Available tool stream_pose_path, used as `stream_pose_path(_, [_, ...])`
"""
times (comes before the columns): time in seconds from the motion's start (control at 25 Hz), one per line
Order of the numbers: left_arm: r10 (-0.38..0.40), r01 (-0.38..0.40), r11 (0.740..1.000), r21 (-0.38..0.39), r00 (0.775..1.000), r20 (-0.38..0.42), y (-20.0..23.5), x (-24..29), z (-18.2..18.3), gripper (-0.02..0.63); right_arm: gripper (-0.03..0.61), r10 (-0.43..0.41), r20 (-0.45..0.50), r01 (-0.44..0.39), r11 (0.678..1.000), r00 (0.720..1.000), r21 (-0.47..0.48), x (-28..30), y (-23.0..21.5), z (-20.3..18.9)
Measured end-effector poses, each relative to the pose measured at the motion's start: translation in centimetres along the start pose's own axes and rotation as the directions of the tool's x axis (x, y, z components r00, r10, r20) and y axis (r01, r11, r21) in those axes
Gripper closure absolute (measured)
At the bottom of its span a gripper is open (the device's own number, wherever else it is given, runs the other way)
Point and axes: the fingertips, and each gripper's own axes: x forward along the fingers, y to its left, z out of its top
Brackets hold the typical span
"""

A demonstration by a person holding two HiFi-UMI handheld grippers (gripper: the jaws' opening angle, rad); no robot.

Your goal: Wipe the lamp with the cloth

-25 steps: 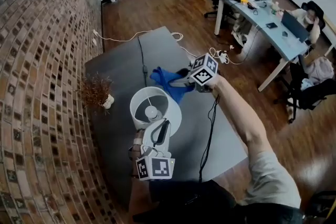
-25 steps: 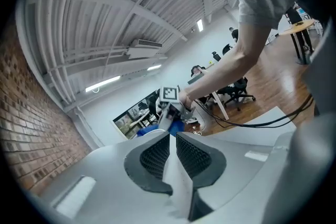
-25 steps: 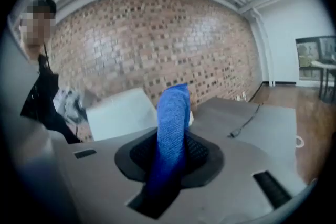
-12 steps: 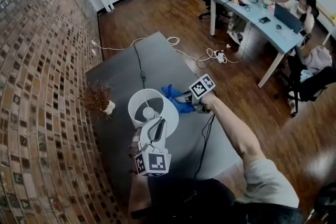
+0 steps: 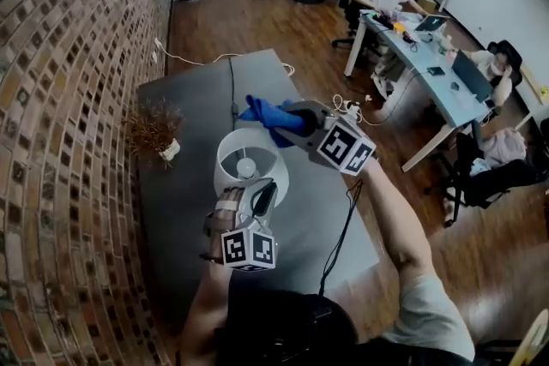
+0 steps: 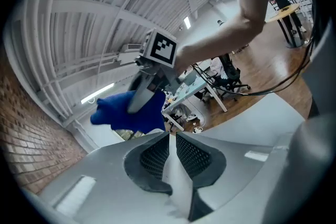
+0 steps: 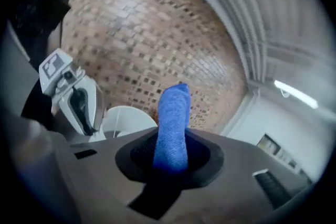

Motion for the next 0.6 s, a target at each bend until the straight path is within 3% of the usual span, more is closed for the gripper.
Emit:
stream_pose_path(0.08, [0.003, -0.003, 1.0, -0.002, 1.0, 0.004, 0.1, 0.0, 0.0, 0.571, 0.491, 0.092, -0.161, -0.12, 0.977, 0.983, -0.175, 2.4, 2.8, -0.5])
stream_pose_path(0.12, [0.002, -0.002, 1.0, -0.004, 1.0, 0.009, 0.1, 0.0, 0.0, 0.571, 0.491, 0.15, -0.245, -0.199, 0.961, 0.958, -0.191, 3.0, 4.6, -1.6])
stream_pose_path(0.2, [-0.004, 0.005, 1.0, -0.007, 1.0, 0.019, -0.3, 0.0, 0.2, 0.571, 0.491, 0.299, -0.333, -0.356, 0.926, 0.895, -0.126, 2.0, 8.1, -2.3])
stream_pose_path(0.28, [-0.006, 0.006, 1.0, 0.002, 1.0, 0.028, -0.3, 0.0, 0.1, 0.571, 0.491, 0.445, -0.316, -0.483, 0.874, 0.838, -0.049, -0.2, 10.5, 0.3])
stream_pose_path(0.32, [-0.003, 0.003, 1.0, 0.006, 0.999, 0.033, -0.2, 0.0, 0.1, 0.571, 0.491, 0.475, -0.295, -0.507, 0.861, 0.829, -0.04, -0.5, 10.6, 2.2])
stream_pose_path(0.44, [0.007, -0.007, 1.0, 0.002, 0.999, 0.034, 0.3, 0.0, -0.1, 0.571, 0.491, 0.494, -0.231, -0.512, 0.859, 0.838, -0.02, 2.6, 9.4, 7.7])
stream_pose_path(0.52, [0.007, -0.007, 1.0, 0.001, 1.0, 0.025, 0.3, 0.0, -0.3, 0.571, 0.491, 0.527, -0.244, -0.54, 0.842, 0.814, 0.016, 6.7, 10.1, 8.4])
stream_pose_path(0.6, [0.01, -0.01, 1.0, 0.0, 1.0, 0.016, 0.2, -0.1, -0.5, 0.571, 0.491, 0.527, -0.326, -0.553, 0.833, 0.785, 0.017, 10.8, 11.1, 6.7])
